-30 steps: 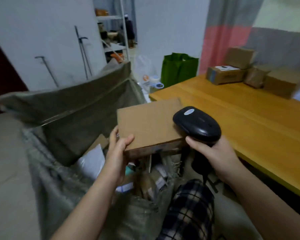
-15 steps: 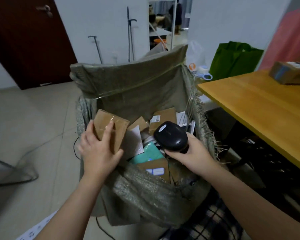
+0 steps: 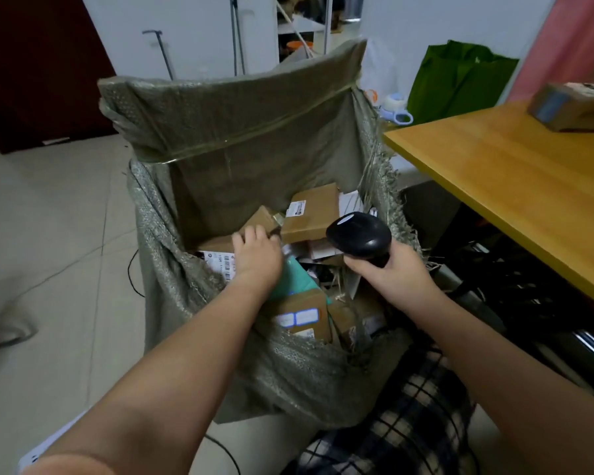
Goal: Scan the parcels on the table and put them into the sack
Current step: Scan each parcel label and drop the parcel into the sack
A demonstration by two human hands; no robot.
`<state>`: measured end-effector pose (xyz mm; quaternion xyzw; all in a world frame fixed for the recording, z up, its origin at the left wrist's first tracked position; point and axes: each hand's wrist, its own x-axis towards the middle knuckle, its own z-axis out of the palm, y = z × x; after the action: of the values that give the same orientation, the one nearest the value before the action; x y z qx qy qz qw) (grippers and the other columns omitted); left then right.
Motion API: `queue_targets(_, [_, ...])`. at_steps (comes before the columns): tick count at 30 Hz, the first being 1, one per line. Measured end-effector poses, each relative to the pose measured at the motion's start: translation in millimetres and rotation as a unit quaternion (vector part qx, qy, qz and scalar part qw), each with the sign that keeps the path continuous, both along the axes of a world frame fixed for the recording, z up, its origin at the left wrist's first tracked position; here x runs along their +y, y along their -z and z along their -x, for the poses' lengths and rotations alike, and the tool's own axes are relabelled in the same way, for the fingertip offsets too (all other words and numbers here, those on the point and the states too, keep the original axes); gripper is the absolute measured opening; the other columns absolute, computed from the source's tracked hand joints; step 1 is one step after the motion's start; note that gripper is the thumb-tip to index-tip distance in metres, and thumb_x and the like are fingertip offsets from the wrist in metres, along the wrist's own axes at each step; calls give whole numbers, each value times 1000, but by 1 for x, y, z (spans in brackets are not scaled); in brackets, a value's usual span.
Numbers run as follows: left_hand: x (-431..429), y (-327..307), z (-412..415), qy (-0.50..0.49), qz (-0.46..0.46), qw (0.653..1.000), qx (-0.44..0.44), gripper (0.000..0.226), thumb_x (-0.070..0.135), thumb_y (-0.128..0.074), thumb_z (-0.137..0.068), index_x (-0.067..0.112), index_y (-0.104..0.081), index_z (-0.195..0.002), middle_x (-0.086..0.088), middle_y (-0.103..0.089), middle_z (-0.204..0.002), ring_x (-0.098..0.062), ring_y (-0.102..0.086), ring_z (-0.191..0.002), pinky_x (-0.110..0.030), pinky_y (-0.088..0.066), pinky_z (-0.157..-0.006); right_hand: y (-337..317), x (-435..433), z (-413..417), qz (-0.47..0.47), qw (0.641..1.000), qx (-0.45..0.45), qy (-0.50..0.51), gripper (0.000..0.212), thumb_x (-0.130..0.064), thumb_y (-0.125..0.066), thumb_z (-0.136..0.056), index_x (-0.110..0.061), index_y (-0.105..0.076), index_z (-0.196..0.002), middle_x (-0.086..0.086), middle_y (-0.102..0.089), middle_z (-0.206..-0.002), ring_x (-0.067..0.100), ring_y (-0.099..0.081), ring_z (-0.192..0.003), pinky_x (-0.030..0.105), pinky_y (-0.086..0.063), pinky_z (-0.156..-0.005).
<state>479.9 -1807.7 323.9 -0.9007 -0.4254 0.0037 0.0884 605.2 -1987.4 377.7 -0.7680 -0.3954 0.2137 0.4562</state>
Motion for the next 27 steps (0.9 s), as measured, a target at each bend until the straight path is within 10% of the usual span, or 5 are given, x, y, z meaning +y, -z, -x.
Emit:
queue_targets(8, [-50, -59, -63, 158, -35, 973, -165, 43, 37, -53, -87, 19, -51, -126, -11, -46, -131, -32, -43, -117, -42, -32, -92, -26, -41, -38, -48, 988, -3, 148, 38, -32, -75, -81, -16, -65, -114, -3, -67, -100, 12, -59, -95, 26, -43, -82])
queue_targets(14, [-126, -88, -140, 280, -2, 938, -205, 46, 39, -52, -90, 22, -47, -132, -6, -50, -125, -30, -46, -115, -42, -32, -90, -52, -120, -71, -136, 957, 38, 254, 18, -28, -71, -85, -31, -58, -97, -5, -64, -72, 9, -59, -50, 21, -46, -47])
queue_targets(17, [-174, -100, -179, 340, 28, 916, -211, 46, 38, -50, -93, 23, -44, -135, -5, -50, -128, -29, -44, -118, -41, -32, -93, -66, -176, -90, -170, 930, 63, 320, 21, -24, -71, -85, -41, -60, -92, -6, -61, -64, 15, -56, -44, 27, -48, -45])
queue_targets(23, [-272, -113, -242, 443, 40, 868, -218, 45, 37, -52, -92, 23, -47, -135, -5, -50, -131, -29, -40, -122, -42, -30, -96, -80, -323, -139, -176, 829, 148, 511, 32, -29, -79, -79, -6, -60, -91, 14, -66, -74, 22, -65, -47, 28, -51, -43])
queue_targets(27, [-330, -114, -275, 487, 51, 847, -207, 44, 37, -51, -91, 24, -49, -134, -5, -50, -130, -29, -40, -122, -40, -29, -95, -76, -404, -170, -71, 773, 133, 616, 54, -51, -74, -77, -3, -62, -99, 13, -68, -92, 29, -68, -78, 40, -58, -71])
